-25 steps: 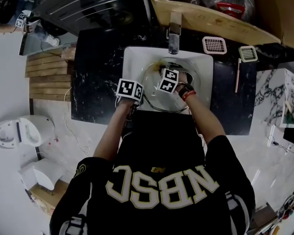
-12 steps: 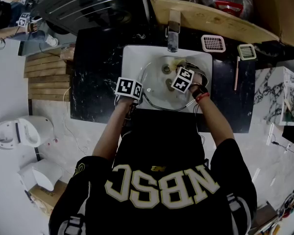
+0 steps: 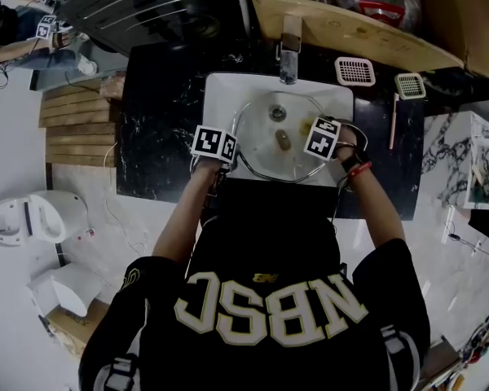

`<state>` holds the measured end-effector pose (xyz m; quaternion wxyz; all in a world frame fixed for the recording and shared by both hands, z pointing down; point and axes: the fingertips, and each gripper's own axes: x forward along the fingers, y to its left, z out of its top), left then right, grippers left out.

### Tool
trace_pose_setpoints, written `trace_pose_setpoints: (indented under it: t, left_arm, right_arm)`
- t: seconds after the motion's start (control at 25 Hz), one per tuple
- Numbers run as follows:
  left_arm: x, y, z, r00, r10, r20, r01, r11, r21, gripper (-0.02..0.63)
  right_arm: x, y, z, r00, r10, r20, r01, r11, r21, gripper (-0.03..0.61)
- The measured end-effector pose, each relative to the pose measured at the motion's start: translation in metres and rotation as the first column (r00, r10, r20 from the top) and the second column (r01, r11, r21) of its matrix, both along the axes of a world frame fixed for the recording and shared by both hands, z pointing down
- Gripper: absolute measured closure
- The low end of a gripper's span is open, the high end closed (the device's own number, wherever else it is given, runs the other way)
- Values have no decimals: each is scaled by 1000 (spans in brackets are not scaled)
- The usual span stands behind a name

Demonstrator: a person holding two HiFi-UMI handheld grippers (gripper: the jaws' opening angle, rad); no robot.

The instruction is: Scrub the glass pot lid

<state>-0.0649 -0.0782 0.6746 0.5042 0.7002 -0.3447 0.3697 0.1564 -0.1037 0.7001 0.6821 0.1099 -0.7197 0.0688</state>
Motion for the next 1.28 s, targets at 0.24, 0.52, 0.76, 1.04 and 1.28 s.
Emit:
trace_pose_setpoints:
  t: [0.24, 0.52, 0.76, 1.04, 1.28]
  left_arm:
    - [-1, 0, 0, 1000, 1, 0, -1, 1000, 3, 601]
    - [0, -1, -1, 1000, 4, -5, -4, 1000, 10, 601]
    - [0, 0, -1, 1000, 5, -5, -5, 1000, 10, 601]
    - [0, 0, -2, 1000, 9, -4, -9, 1000, 13, 601]
    - [1, 0, -1, 1000, 13, -9, -13, 1000, 12, 601]
  right_arm:
    - [2, 37, -14, 999, -34, 23, 38, 986, -162, 515]
    - [-26, 85, -32, 986, -53, 160, 106, 931, -350, 517]
    - [-51, 105, -41, 969, -56, 242, 151, 906, -394, 517]
    - [-90, 116, -46, 943, -23, 333, 168, 895, -413, 517]
    - [-130, 102, -38, 915, 26, 402, 126, 929, -349, 517]
